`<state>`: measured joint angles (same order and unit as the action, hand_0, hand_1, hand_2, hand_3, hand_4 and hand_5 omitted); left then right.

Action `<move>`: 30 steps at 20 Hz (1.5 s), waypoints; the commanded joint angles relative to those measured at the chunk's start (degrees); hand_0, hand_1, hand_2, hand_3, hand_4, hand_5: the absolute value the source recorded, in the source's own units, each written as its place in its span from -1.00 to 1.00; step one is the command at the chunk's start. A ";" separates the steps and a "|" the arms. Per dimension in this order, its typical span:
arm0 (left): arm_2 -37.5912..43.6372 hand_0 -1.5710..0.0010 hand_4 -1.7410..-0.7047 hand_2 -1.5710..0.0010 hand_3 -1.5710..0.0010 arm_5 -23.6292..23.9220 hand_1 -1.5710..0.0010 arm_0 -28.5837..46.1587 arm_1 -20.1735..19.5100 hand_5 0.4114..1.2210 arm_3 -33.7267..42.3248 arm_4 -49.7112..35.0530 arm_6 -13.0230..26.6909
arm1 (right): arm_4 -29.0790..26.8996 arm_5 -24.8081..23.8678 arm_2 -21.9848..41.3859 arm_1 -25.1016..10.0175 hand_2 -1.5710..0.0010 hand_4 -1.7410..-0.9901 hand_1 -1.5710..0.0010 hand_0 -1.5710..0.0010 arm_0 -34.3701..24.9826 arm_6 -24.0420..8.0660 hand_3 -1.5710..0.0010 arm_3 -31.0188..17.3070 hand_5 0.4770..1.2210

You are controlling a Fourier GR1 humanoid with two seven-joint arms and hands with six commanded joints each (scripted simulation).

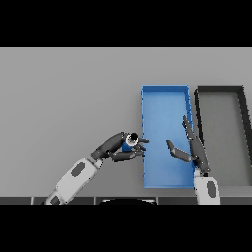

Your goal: Pick up the blue pipe and place it into the blue bin.

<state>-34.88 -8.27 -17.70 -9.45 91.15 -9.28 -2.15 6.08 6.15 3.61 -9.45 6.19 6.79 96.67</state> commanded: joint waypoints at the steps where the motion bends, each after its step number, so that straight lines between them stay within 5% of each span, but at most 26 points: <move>1: 0.06 -1.00 -0.98 -1.00 -0.84 0.03 -1.00 -0.16 0.06 1.00 -0.19 -0.09 0.68 | -0.47 0.61 0.00 -0.05 1.00 0.50 1.00 1.00 -0.47 -0.30 1.00 -0.63 -0.59; 5: -0.12 -1.00 -0.98 -1.00 -0.84 0.33 -1.00 0.10 0.85 1.00 -1.21 1.57 0.96 | -2.26 3.19 -0.06 0.00 1.00 0.46 1.00 1.00 -2.94 -0.97 1.00 -4.27 -0.60; 10: -0.01 -1.00 -0.98 -1.00 -0.83 -0.36 -1.00 1.11 0.50 1.00 -0.42 2.44 0.01 | -6.27 6.33 -0.62 -0.66 1.00 0.46 1.00 1.00 -3.36 1.72 1.00 -2.51 -0.64; 13: 0.58 -1.00 -0.98 -1.00 -0.83 -0.76 -1.00 0.39 1.03 1.00 -1.03 2.74 0.53 | -16.85 13.99 -1.36 -4.09 1.00 0.43 1.00 1.00 -5.20 -3.64 1.00 1.96 -0.74; 17: 1.02 -1.00 -0.98 -1.00 -0.83 -1.28 -1.00 0.85 0.83 1.00 -0.91 3.48 0.37 | -24.36 20.86 0.57 -9.81 1.00 0.28 1.00 1.00 -9.43 -9.99 1.00 8.05 -0.88; 23: 1.54 -1.00 -0.98 -1.00 -0.83 -1.92 -1.00 1.18 1.24 1.00 -0.65 4.28 1.07 | -28.67 25.29 6.37 -12.27 1.00 0.18 1.00 1.00 -16.93 -16.62 1.00 13.90 -0.88; 30: 2.48 -1.00 -0.98 -1.00 -0.83 -3.98 -1.00 0.56 2.60 1.00 -2.06 4.47 -0.30 | -29.24 29.28 12.00 -10.49 1.00 0.22 1.00 1.00 -26.84 -20.73 1.00 12.04 -0.86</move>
<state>-32.40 -12.34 -17.16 -6.83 89.08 -4.79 -2.44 -23.13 35.40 15.65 -19.88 -20.70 -14.09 108.72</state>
